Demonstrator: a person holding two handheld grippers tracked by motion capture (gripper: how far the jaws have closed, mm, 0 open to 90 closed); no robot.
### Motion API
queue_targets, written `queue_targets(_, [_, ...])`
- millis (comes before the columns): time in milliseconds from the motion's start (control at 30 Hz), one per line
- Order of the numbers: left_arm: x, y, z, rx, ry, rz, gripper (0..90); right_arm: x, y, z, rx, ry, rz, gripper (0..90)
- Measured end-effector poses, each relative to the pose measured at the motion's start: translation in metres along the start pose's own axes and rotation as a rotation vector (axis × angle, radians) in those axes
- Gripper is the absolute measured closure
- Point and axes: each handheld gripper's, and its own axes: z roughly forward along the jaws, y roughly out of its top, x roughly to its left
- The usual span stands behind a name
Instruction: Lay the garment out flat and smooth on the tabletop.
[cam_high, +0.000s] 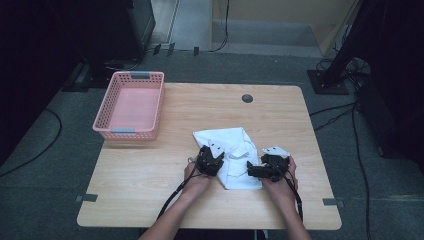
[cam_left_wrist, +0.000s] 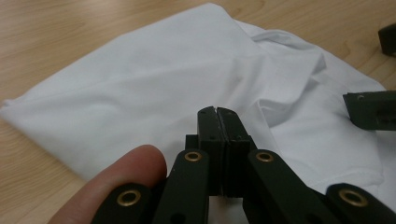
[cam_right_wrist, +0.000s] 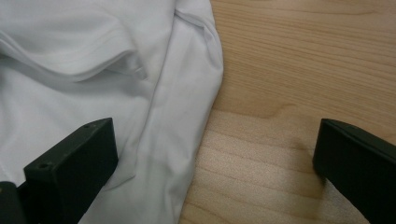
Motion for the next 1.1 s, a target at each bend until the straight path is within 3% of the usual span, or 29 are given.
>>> queue_targets(133, [0.018, -0.008, -0.017, -0.024, 0.022, -0.045, 90.0, 0.000, 0.000, 0.000, 0.000, 0.000, 0.001, 0.0])
queue_targets(367, [0.037, -0.032, -0.036, -0.024, 0.044, -0.085, 90.0, 0.000, 0.001, 0.001, 0.000, -0.002, 0.001, 0.0])
queue_targets(433, [0.041, -0.037, -0.040, -0.025, 0.061, -0.091, 86.3, 0.000, 0.001, 0.001, -0.001, -0.003, 0.001, 0.0])
queue_targets(500, [0.040, -0.037, -0.044, -0.044, 0.078, -0.080, 81.6, 0.000, 0.001, 0.001, -0.001, -0.004, 0.002, 0.0])
queue_targets(600, [0.029, -0.027, -0.049, -0.080, 0.066, -0.048, 69.0, 0.000, 0.001, 0.001, -0.001, -0.004, 0.002, 0.0])
queue_targets(633, [0.024, -0.023, -0.049, -0.086, 0.064, -0.029, 62.4, 0.000, 0.001, 0.001, 0.000, -0.004, 0.002, 0.0])
queue_targets(733, [0.007, -0.011, -0.044, -0.088, 0.056, 0.042, 54.7, 0.000, 0.001, 0.001, -0.001, -0.004, 0.002, 0.0])
queue_targets(800, [-0.006, -0.007, -0.036, -0.074, 0.088, 0.114, 52.4, 0.000, 0.001, 0.001, -0.001, -0.004, 0.002, 0.0])
queue_targets(867, [-0.017, -0.005, -0.026, -0.049, 0.128, 0.181, 52.1, 0.000, 0.001, 0.001, -0.001, -0.004, 0.002, 0.0])
queue_targets(967, [-0.023, -0.004, -0.012, -0.006, 0.169, 0.222, 56.0, 0.000, 0.001, 0.001, -0.001, -0.004, 0.002, 0.0])
queue_targets(1033, [-0.020, -0.006, -0.007, 0.008, 0.178, 0.207, 67.0, 0.000, 0.001, 0.001, 0.000, -0.004, 0.002, 0.0])
queue_targets(1100, [-0.013, -0.008, -0.007, 0.012, 0.163, 0.162, 79.6, 0.000, 0.001, 0.001, 0.000, -0.004, 0.002, 0.0])
